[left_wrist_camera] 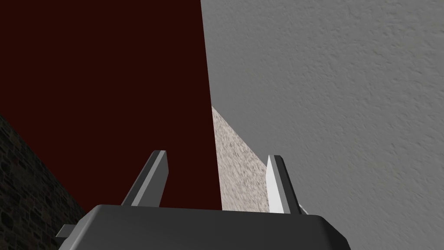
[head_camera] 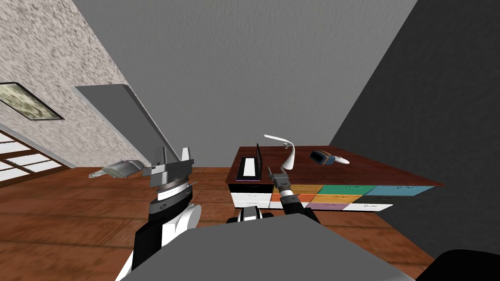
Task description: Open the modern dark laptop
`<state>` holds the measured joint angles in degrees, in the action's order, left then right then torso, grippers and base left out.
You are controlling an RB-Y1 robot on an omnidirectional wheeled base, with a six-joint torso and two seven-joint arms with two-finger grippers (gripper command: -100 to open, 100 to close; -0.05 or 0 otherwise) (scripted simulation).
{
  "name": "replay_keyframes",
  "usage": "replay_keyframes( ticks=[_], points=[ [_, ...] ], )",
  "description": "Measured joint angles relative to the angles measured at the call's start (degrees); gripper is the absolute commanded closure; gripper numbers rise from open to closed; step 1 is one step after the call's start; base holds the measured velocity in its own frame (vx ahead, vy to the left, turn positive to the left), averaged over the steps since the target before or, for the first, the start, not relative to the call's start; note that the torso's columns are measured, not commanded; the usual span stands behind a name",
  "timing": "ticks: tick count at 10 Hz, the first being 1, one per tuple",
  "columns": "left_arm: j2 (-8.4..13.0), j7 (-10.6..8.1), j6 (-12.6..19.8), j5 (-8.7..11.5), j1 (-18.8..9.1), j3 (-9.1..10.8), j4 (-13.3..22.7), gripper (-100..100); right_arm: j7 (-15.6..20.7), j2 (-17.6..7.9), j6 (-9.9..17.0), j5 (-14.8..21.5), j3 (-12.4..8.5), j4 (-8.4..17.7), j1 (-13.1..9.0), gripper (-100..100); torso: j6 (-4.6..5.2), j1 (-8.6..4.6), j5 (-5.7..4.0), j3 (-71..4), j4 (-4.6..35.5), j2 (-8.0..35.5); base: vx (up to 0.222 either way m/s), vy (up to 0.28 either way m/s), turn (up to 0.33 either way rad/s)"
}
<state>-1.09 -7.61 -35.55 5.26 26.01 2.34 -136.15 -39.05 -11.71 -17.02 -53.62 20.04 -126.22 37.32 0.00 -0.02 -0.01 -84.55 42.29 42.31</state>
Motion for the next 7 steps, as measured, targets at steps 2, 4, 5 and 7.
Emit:
replay_keyframes(
  ticks=[2, 4, 5, 7],
  points=[
    [0.00, 0.00, 0.00, 0.00, 0.00, 0.00, 0.00, 0, -2.41, 0.94, 0.36, -3.31, 1.53, 0.16, 0.75, -100, 0.00, 0.06, 0.01, -0.03, -0.01, -0.05, 0.027, 0.034, 0.023],
    [0.00, 0.00, 0.00, 0.00, 0.00, 0.00, 0.00, 0, -4.28, 1.20, 0.51, -6.10, 2.10, 0.36, 1.05, -100, 0.00, 0.00, 0.00, 0.00, 0.00, 0.00, 0.018, 0.028, 0.023],
    [0.00, 0.00, 0.00, 0.00, 0.00, 0.00, 0.00, 0, -5.72, 1.50, 0.41, -7.78, 2.68, 0.69, 1.20, -100, 0.00, 0.02, 0.00, 0.00, 0.00, -0.01, 0.026, 0.032, 0.032],
    [0.00, 0.00, 0.00, 0.00, 0.00, 0.00, 0.00, 0, -7.75, 3.62, 1.41, -11.35, 3.87, 0.53, 1.98, -100, 0.00, 0.08, 0.02, -0.04, -0.02, -0.07, 0.031, 0.037, 0.020]
  ],
)
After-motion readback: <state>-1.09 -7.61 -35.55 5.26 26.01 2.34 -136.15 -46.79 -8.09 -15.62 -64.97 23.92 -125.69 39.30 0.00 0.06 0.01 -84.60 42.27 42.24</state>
